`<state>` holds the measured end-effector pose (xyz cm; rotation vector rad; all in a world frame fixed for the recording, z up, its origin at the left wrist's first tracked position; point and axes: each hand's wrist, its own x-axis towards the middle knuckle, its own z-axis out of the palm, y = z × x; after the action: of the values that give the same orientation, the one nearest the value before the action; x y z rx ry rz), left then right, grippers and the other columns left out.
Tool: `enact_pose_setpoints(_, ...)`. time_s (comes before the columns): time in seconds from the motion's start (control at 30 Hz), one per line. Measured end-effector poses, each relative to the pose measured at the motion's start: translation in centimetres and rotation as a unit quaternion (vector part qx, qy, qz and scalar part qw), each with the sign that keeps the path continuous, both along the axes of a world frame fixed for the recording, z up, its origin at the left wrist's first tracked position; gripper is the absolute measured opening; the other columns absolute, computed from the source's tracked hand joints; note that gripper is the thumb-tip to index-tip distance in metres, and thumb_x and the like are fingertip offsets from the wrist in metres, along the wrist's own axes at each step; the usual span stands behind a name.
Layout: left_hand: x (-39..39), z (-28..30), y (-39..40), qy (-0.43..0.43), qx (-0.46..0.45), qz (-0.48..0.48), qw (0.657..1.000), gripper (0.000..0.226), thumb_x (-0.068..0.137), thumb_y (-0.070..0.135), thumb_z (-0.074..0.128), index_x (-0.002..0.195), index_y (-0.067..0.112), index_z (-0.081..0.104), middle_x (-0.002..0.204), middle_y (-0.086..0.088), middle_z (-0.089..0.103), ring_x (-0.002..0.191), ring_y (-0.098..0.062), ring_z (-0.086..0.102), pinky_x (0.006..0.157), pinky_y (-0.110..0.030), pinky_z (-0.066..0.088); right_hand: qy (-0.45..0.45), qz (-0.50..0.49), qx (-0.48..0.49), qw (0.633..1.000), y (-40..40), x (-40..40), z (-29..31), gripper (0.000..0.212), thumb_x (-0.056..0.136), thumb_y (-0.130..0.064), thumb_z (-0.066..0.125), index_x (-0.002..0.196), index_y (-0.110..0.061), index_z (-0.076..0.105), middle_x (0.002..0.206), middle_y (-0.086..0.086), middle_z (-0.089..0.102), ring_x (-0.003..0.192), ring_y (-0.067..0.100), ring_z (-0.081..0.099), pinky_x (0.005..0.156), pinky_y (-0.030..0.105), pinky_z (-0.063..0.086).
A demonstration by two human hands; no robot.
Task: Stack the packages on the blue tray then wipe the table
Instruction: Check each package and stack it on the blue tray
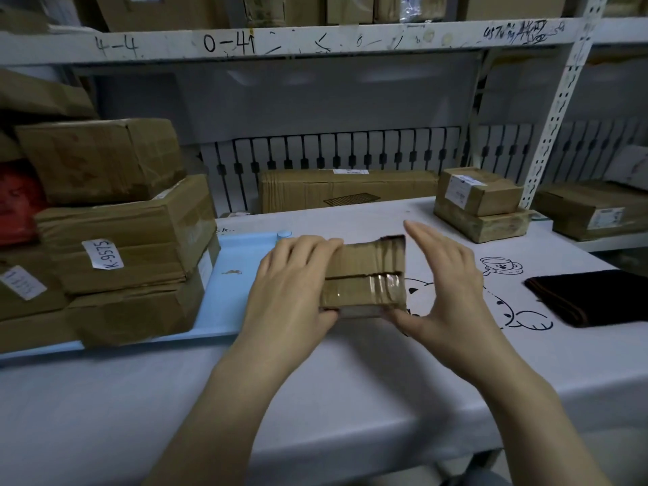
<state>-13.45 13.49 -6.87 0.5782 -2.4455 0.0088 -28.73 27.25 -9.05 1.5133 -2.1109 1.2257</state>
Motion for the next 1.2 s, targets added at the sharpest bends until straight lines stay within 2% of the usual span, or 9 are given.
enact_pose_setpoints(0.23,0.9,-0.2,-0.6,0.086,0.198,-0.051,0.975,0.078,0.064,0.029,0.086,0.13,0.036,0.045,0.123,0.019,0.051,0.116,-0.008,0.047,0.094,-0.031,0.044,-0.165,0.018,0.025,0.986,0.9,-0.9,-0.5,0.103,0.072,-0.019,0.087,0.153,-0.034,0.025,0.14,-0.019,0.041,0.133,0.005,0.034,0.103,0.026,0.03)
enact_pose_setpoints(0.33,1.2,-0.5,-0.5,0.114,0.294,-0.091,0.945,0.074,0.066,0.017,0.088,0.122,0.04,0.045,0.119,0.022,0.054,0.113,0.008,0.05,0.088,-0.01,0.042,-0.243,0.074,0.002,0.967,0.7,-0.9,-0.5,0.098,0.07,-0.013,0.088,0.149,-0.034,0.033,0.137,-0.02,0.05,0.122,-0.002,0.049,0.098,0.022,0.042)
enact_pose_setpoints(0.47,1.6,-0.6,-0.2,0.126,0.403,-0.136,0.896,0.076,0.07,0.012,0.087,0.123,0.043,0.042,0.125,0.027,0.052,0.116,0.021,0.045,0.094,-0.003,0.039,-0.301,0.15,-0.007,0.942,0.7,-0.7,-0.4,0.079,0.07,-0.003,0.087,0.134,-0.031,0.051,0.119,-0.011,0.066,0.105,0.016,0.062,0.091,0.041,0.053)
enact_pose_setpoints(0.6,1.4,-1.3,-0.1,0.136,0.435,-0.144,0.878,0.083,0.067,0.021,0.086,0.137,0.029,0.043,0.136,0.016,0.055,0.131,-0.002,0.047,0.112,-0.035,0.04,-0.316,0.176,-0.021,0.932,0.7,-0.4,-0.2,0.067,0.069,0.007,0.082,0.12,-0.028,0.057,0.106,-0.011,0.07,0.094,0.006,0.065,0.086,0.038,0.053)
enact_pose_setpoints(0.73,1.0,-1.9,0.4,0.16,0.441,-0.118,0.875,0.069,0.072,0.019,0.086,0.131,0.026,0.052,0.123,0.013,0.065,0.12,-0.005,0.057,0.109,-0.039,0.044,-0.297,0.16,-0.048,0.94,0.6,-0.1,-0.4,0.079,0.06,-0.007,0.087,0.127,-0.031,0.052,0.127,-0.012,0.063,0.121,0.01,0.057,0.1,0.04,0.048)
enact_pose_setpoints(0.9,0.5,-2.3,0.9,0.205,0.472,-0.108,0.851,0.048,0.073,0.02,0.082,0.115,0.027,0.06,0.111,0.01,0.071,0.11,-0.011,0.065,0.103,-0.043,0.049,-0.251,0.121,-0.064,0.958,0.5,0.4,-0.1,0.082,0.063,0.008,0.083,0.127,-0.034,0.052,0.117,-0.024,0.062,0.116,-0.004,0.053,0.09,0.01,0.043)
enact_pose_setpoints(1.07,0.2,-1.9,2.1,0.288,0.516,-0.118,0.798,0.062,0.078,0.002,0.077,0.127,0.027,0.05,0.118,0.009,0.066,0.101,0.002,0.066,0.081,-0.015,0.052,-0.236,0.089,-0.066,0.965,0.2,0.7,-0.3,0.08,0.064,-0.001,0.085,0.127,-0.038,0.051,0.124,-0.014,0.057,0.118,0.003,0.048,0.089,0.01,0.044)
enact_pose_setpoints(1.13,0.0,-1.9,2.8,0.312,0.549,-0.122,0.766,0.079,0.07,0.011,0.081,0.136,0.026,0.04,0.122,0.011,0.063,0.1,0.007,0.066,0.074,-0.009,0.051,-0.206,0.064,-0.067,0.974,-0.1,0.8,-0.6,0.079,0.061,-0.016,0.084,0.127,-0.042,0.051,0.12,-0.023,0.054,0.12,0.011,0.046,0.095,0.026,0.046)
enact_pose_setpoints(1.2,-0.3,-2.0,3.3,0.327,0.571,-0.119,0.744,0.105,0.055,0.025,0.087,0.143,0.028,0.03,0.125,0.011,0.06,0.102,0.007,0.064,0.072,-0.008,0.051,-0.173,0.052,-0.072,0.981,-0.5,1.0,-0.6,0.08,0.06,-0.019,0.084,0.127,-0.045,0.049,0.116,-0.033,0.051,0.118,0.011,0.043,0.096,0.022,0.042)
